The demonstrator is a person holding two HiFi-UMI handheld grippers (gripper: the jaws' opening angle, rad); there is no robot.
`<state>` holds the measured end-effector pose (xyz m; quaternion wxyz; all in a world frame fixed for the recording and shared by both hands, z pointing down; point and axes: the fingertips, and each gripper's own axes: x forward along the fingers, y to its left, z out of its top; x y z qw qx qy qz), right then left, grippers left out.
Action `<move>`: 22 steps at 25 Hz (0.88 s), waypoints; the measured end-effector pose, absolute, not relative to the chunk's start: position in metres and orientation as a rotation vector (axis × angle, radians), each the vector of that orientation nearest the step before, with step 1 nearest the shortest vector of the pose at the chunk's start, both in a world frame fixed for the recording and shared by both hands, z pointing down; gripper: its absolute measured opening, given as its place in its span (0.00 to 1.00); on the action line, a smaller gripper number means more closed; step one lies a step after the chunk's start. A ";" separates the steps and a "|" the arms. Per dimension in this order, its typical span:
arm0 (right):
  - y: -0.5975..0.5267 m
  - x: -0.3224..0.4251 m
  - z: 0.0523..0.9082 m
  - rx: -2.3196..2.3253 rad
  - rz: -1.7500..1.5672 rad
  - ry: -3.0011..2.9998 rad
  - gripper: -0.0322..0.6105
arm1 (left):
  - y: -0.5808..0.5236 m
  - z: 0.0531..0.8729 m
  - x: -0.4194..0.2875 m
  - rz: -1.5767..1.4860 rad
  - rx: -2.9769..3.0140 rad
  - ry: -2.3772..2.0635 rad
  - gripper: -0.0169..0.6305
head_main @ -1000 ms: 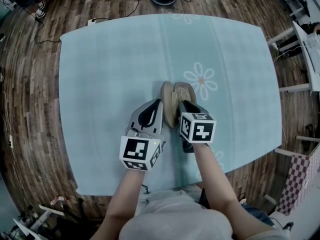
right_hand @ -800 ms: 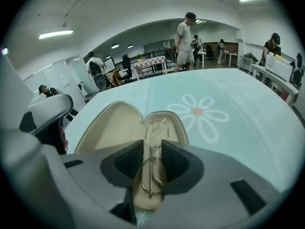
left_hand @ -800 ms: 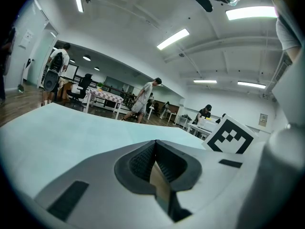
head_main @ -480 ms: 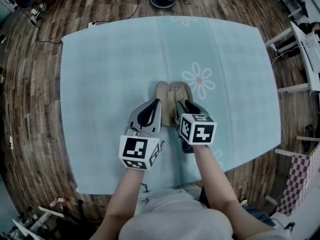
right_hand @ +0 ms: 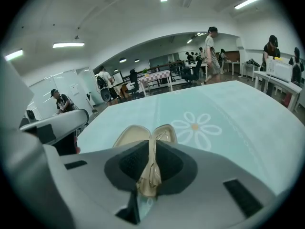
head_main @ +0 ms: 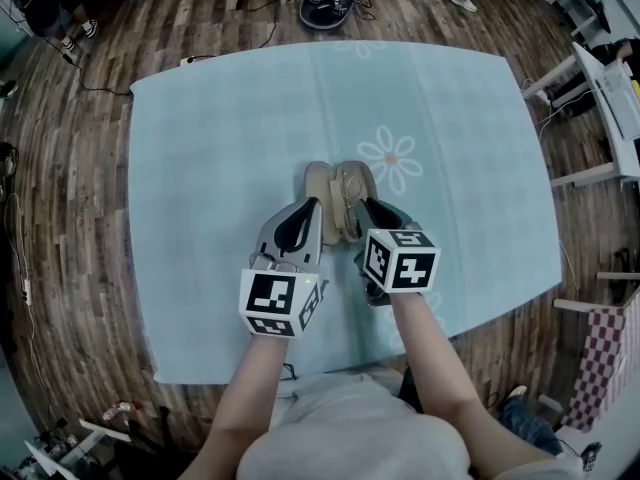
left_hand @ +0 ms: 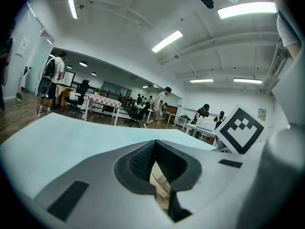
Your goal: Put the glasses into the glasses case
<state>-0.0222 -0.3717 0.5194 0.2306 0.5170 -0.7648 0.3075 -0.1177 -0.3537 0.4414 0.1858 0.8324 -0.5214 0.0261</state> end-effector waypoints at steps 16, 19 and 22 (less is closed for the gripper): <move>-0.334 -0.019 0.440 1.421 0.707 -2.410 0.06 | -0.314 0.404 -0.099 0.099 2.437 -1.521 0.04; -0.319 -0.024 0.427 1.386 0.671 -2.466 0.06 | -0.300 0.399 -0.097 0.097 2.447 -1.532 0.04; -0.306 -0.022 0.414 1.354 0.641 -2.514 0.06 | -0.288 0.392 -0.089 0.094 2.460 -1.542 0.04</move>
